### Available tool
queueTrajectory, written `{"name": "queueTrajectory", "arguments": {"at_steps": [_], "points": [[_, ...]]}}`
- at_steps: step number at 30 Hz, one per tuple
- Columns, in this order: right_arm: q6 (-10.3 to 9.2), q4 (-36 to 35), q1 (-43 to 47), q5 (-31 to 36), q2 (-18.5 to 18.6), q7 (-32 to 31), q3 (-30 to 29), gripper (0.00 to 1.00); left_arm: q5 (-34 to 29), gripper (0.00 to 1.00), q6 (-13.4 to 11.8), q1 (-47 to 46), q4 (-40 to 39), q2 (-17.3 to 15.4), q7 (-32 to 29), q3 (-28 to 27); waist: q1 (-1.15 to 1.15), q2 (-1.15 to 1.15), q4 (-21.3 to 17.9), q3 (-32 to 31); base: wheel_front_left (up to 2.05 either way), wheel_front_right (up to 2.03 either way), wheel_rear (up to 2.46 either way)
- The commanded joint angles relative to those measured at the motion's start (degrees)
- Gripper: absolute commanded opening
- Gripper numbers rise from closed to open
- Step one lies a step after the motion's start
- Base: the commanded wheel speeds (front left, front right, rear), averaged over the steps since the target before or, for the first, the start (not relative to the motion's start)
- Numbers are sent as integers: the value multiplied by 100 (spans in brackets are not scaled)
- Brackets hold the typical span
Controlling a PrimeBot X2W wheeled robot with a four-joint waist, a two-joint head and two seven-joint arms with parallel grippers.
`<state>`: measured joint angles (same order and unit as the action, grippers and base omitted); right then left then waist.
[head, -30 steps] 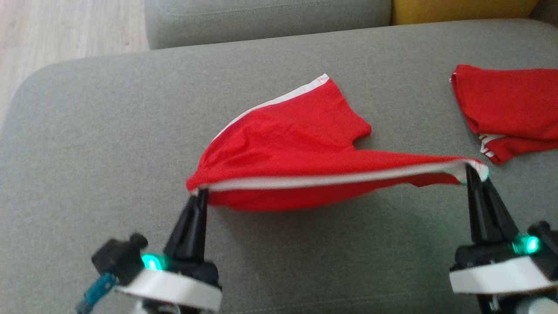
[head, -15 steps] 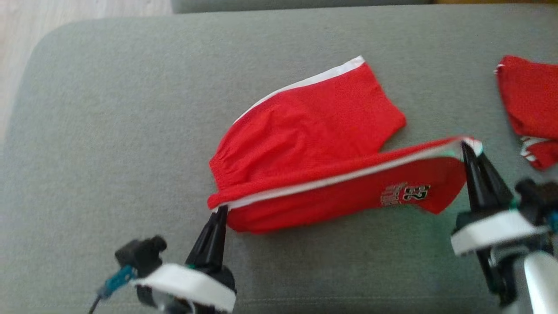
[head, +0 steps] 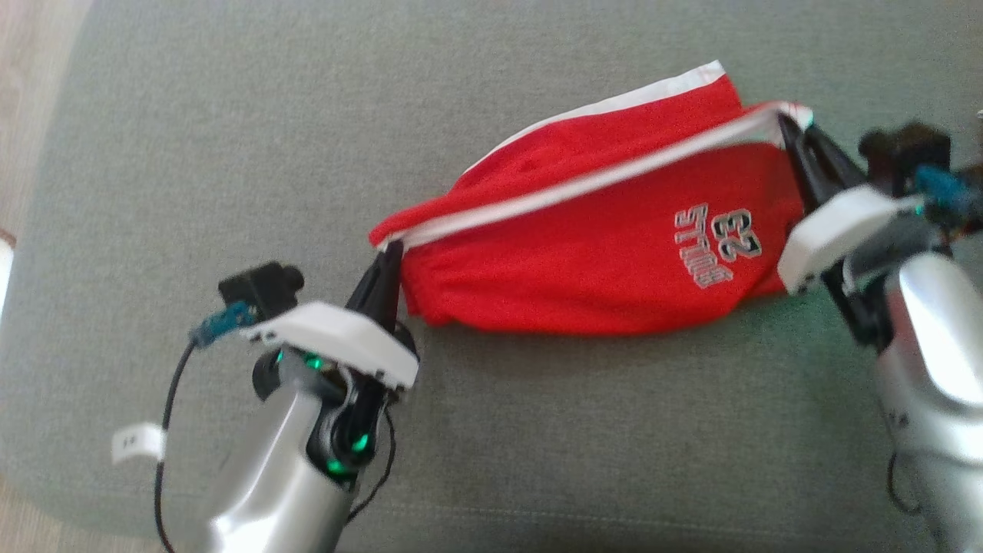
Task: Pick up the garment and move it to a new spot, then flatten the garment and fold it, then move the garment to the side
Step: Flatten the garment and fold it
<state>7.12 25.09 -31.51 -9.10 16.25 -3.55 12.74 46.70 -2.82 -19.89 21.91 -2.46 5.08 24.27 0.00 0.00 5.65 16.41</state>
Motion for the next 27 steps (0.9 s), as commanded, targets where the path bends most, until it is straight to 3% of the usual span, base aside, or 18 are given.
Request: {"name": "queueTrajectory", "arguments": {"at_steps": [1, 11, 21, 22, 23, 24, 25, 26, 27], "points": [[36, 56, -295, -46, 121, -18, 145, 0, 87, 0, -69, -312, -18, -43, 41, -99, 0, 0, 100, 121, 0, 0, 0], [36, 1512, -1470, -182, 248, 82, 567, 0, 558, 0, -166, -1051, 541, -43, 285, 519, 0, 0, 341, 366, 0, 0, 0], [36, 2716, -2212, -229, 141, 379, 818, 0, 878, 0, -267, -1626, 871, -43, 606, 1134, 0, 0, 502, 497, 0, 0, 0], [36, 2810, -2275, -241, 125, 413, 838, 13, 892, 0, -274, -1662, 894, -43, 635, 1181, 0, 0, 510, 509, 0, 0, 0], [36, 2904, -2334, -255, 112, 448, 855, 34, 883, 0, -286, -1698, 914, -43, 681, 1219, 0, 0, 520, 519, 0, 0, 0], [36, 2997, -2387, -266, 102, 482, 878, 52, 858, 17, -309, -1729, 933, -43, 736, 1250, 0, 0, 532, 525, 0, 0, 0], [36, 3088, -2437, -274, 99, 514, 899, 76, 808, 43, -329, -1756, 951, -43, 785, 1293, 0, 0, 545, 528, 0, 0, 0], [36, 3173, -2487, -280, 98, 551, 921, 96, 749, 83, -337, -1769, 959, -43, 828, 1342, 0, 0, 561, 532, 0, 0, 0], [36, 3252, -2536, -288, 99, 595, 936, 100, 704, 100, -338, -1769, 951, -43, 863, 1385, 0, 0, 578, 533, 0, 0, 0]]}}
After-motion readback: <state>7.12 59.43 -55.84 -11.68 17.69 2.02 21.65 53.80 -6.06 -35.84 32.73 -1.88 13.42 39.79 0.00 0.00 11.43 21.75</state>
